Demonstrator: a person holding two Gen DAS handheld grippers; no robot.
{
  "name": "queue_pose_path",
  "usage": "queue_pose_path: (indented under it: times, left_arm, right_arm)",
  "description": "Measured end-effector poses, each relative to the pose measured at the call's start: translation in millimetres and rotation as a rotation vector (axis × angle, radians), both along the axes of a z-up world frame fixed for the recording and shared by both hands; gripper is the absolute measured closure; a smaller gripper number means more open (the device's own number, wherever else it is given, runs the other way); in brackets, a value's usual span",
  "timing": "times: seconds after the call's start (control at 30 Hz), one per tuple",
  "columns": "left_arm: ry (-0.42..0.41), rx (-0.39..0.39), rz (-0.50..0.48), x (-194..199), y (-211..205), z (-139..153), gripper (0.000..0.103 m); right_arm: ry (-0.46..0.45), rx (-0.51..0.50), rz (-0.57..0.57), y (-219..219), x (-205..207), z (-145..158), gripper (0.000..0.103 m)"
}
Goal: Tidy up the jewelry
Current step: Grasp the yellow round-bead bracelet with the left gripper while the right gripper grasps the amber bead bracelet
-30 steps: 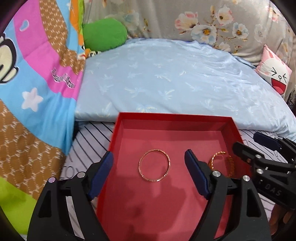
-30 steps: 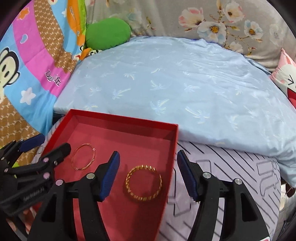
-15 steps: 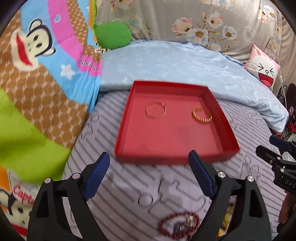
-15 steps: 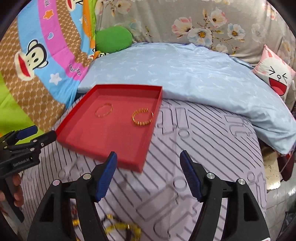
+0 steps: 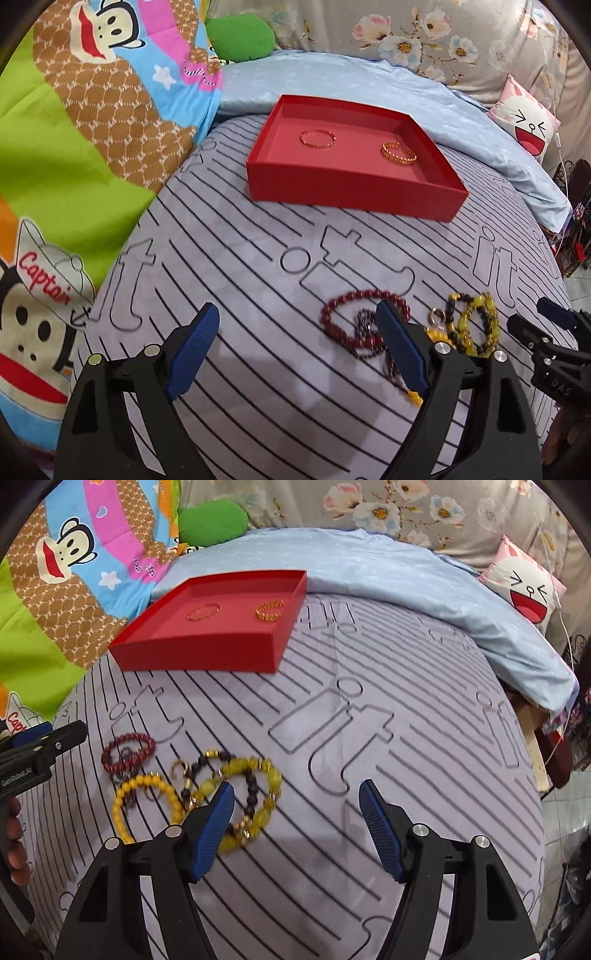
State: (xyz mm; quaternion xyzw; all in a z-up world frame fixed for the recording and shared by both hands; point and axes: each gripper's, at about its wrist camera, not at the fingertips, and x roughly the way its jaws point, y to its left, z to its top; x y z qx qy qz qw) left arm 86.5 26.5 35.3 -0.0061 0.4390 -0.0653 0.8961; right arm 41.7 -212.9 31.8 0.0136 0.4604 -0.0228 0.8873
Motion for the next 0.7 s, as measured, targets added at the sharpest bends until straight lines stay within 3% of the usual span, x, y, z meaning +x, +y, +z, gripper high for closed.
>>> queue_pose_path:
  times: [0.17, 0.23, 0.47, 0.7]
  left_arm:
    - [0.01, -0.016, 0.008, -14.9, -0.3, -5.7, 0.02]
    - [0.013, -0.021, 0.002, -20.3, -1.6, -6.5, 0.02]
    - [0.026, -0.01, -0.018, -30.0, -8.4, -11.3, 0.02]
    - [0.035, -0.012, -0.048, -33.5, -19.1, -13.5, 0.02]
  right_arm:
    - [-0.011, 0.003, -0.035, 0.1, -4.8, -5.8, 0.04]
    - [-0.01, 0.003, -0.044, -0.2, -3.0, -6.4, 0.047]
    - [-0.008, 0.008, -0.053, 0.7, 8.7, -7.6, 0.058]
    - [0.043, 0.01, -0.06, -1.6, 16.4, -25.6, 0.072]
